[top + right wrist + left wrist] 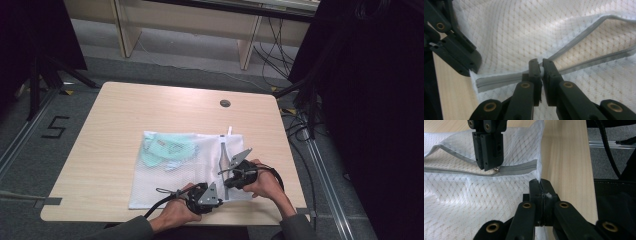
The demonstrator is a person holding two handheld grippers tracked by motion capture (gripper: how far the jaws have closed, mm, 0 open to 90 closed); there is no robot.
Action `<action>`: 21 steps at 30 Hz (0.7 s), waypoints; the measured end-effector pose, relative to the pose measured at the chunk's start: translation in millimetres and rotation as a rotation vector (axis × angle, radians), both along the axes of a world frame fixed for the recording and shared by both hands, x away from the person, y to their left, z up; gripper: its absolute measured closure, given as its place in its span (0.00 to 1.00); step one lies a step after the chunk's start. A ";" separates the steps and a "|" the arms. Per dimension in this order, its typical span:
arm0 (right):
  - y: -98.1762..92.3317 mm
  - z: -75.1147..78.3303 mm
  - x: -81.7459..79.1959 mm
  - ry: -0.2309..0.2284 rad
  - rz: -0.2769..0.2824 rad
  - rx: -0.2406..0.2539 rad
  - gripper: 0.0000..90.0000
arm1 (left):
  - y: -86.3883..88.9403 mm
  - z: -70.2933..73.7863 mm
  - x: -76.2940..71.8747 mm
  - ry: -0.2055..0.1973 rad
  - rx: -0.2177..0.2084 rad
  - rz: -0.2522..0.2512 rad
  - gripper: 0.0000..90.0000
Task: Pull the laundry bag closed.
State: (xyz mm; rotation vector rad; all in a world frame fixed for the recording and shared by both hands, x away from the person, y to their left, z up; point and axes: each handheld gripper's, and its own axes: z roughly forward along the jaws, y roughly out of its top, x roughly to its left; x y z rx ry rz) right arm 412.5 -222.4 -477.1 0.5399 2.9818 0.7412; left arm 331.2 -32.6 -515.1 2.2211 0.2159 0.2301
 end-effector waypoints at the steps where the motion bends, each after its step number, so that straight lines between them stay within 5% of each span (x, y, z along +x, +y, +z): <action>1: 0.4 0.3 -0.6 0.021 -0.009 -0.004 0.96 | 0.2 0.5 0.2 0.005 0.002 -0.002 0.99; 9: 0.9 0.5 3.6 0.011 0.001 -0.008 0.96 | 0.4 0.7 1.0 -0.012 0.008 -0.015 0.99; 21: 1.5 0.3 7.1 0.011 -0.002 -0.008 0.96 | 1.5 1.1 0.5 0.017 0.003 -0.006 0.99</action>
